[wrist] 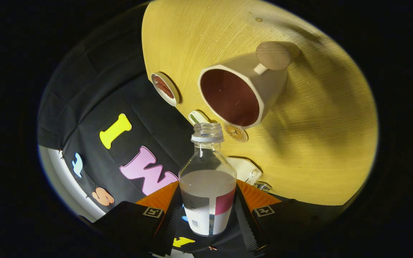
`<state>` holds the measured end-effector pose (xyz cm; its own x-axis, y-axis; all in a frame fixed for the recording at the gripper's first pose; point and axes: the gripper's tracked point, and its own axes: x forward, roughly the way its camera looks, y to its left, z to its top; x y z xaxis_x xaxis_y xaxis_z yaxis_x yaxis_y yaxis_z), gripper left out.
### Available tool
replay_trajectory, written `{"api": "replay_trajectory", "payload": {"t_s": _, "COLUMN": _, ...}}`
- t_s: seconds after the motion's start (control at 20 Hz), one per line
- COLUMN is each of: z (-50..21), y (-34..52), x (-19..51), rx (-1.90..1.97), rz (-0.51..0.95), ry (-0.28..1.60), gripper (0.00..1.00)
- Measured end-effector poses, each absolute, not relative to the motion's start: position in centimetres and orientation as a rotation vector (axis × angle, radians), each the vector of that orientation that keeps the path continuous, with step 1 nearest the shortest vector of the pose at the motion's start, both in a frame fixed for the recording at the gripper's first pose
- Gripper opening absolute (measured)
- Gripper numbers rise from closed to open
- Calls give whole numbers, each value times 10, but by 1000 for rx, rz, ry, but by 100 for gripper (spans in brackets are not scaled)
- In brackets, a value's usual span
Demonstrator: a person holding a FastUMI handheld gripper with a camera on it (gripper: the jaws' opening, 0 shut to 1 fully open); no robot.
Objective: Take the bottle from table, then pour the juice into the cup, finally place the bottle on the coaster
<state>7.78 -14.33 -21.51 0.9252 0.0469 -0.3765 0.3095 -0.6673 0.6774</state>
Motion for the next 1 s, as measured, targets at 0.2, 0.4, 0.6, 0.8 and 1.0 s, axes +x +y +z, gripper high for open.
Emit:
{"api": "replay_trajectory", "payload": {"t_s": 0.2, "z": -204, "y": -139, "x": 79, "rx": 2132, "rz": -388, "ry": 176, "gripper": 76}}
{"api": "replay_trajectory", "payload": {"t_s": 0.4, "z": -194, "y": -137, "x": 80, "rx": 1858, "rz": -391, "ry": 118, "gripper": 76}}
{"api": "replay_trajectory", "payload": {"t_s": 0.6, "z": -179, "y": -141, "x": 80, "rx": 1625, "rz": -423, "ry": 22, "gripper": 76}}
{"api": "replay_trajectory", "payload": {"t_s": 0.8, "z": -181, "y": -132, "x": 85, "rx": 1397, "rz": -429, "ry": -16, "gripper": 76}}
{"api": "replay_trajectory", "payload": {"t_s": 1.0, "z": -193, "y": -117, "x": 94, "rx": 1234, "rz": -412, "ry": -16, "gripper": 76}}
